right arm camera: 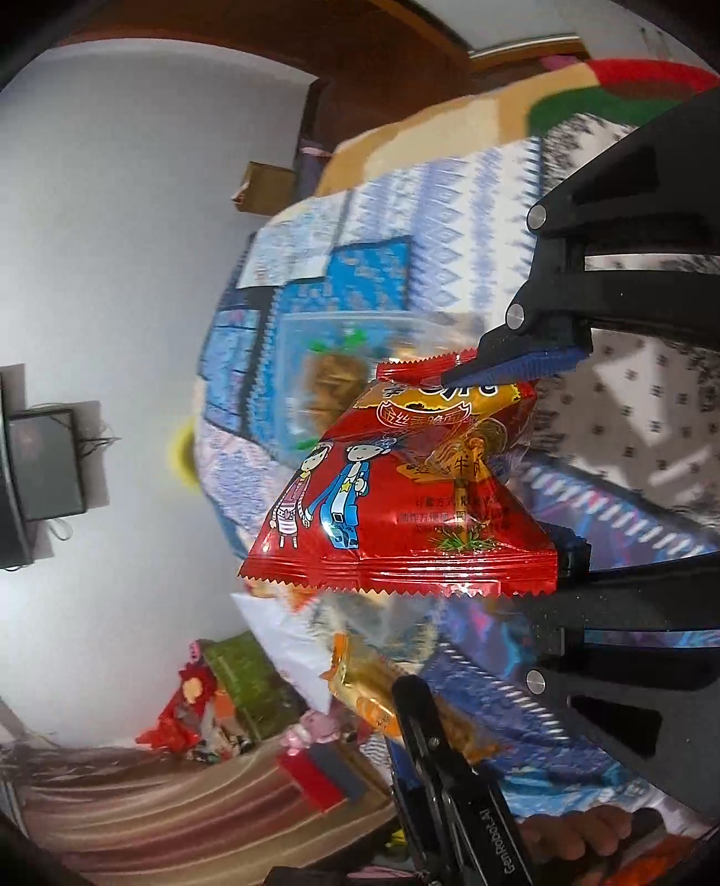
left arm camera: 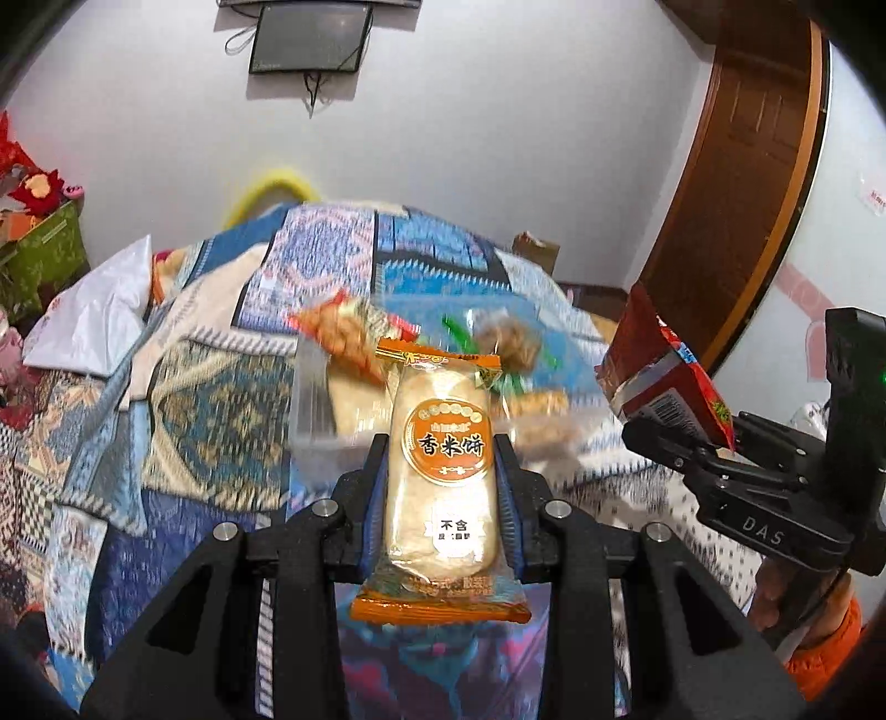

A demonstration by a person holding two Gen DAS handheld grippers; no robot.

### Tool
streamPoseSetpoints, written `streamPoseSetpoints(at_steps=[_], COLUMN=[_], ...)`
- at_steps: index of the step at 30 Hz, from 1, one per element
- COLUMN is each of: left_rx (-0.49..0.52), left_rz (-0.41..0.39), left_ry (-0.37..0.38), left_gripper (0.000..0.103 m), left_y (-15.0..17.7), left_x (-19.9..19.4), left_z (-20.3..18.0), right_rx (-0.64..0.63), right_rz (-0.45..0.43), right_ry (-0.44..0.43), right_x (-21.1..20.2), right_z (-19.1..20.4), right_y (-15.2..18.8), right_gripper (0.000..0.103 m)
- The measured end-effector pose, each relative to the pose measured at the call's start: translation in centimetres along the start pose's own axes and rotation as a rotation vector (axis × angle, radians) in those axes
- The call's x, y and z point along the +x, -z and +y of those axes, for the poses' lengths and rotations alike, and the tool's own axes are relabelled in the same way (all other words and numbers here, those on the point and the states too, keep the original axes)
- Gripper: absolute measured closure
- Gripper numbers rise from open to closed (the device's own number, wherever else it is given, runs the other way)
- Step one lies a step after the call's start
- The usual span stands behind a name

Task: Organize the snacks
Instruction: 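Carry the rice cake over the box with the left tool while the right carries the red cartoon bag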

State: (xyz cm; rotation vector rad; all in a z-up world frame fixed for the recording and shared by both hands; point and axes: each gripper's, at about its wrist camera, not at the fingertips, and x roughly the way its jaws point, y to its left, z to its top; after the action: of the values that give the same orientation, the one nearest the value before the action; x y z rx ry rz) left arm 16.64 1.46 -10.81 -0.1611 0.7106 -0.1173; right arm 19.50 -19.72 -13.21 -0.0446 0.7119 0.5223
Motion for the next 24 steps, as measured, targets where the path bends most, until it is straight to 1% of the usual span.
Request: streamPoseSetpoints(at_steps=[2,6,13,21,24], left_rx=[0.007,0.015,0.014,0.000,-0.002], left_rz=[-0.015,-0.017,0.018,0.057,0.077], left_ry=[0.000,0.001,-0.004,-0.001,-0.010], left_gripper=[0.069,0.069,0.069,0.069,0.069], left_y=[-0.8,-2.2,-4.0,-4.5,-4.6], left_x=[0.5,2.3,7.4,12.0,13.3], left_z=[-0.2,-0.3,-0.2,-0.3,-0.3], right_rx=[0.002,0.009,0.031,0.026,0.008], right_rz=[-0.013,-0.032,-0.019,0.021,0.022], right_ry=[0.001,0.013,0.037,0.058,0.070], right_x=[0.3,1.6,5.0,8.3,8.6], right_z=[-0.1,-0.6,-1.5,-2.2,-2.0], right_y=[-0.7,-2.3,-4.1,-4.5,-4.4], right_gripper=[0.064,0.064,0.064,0.064,0.063])
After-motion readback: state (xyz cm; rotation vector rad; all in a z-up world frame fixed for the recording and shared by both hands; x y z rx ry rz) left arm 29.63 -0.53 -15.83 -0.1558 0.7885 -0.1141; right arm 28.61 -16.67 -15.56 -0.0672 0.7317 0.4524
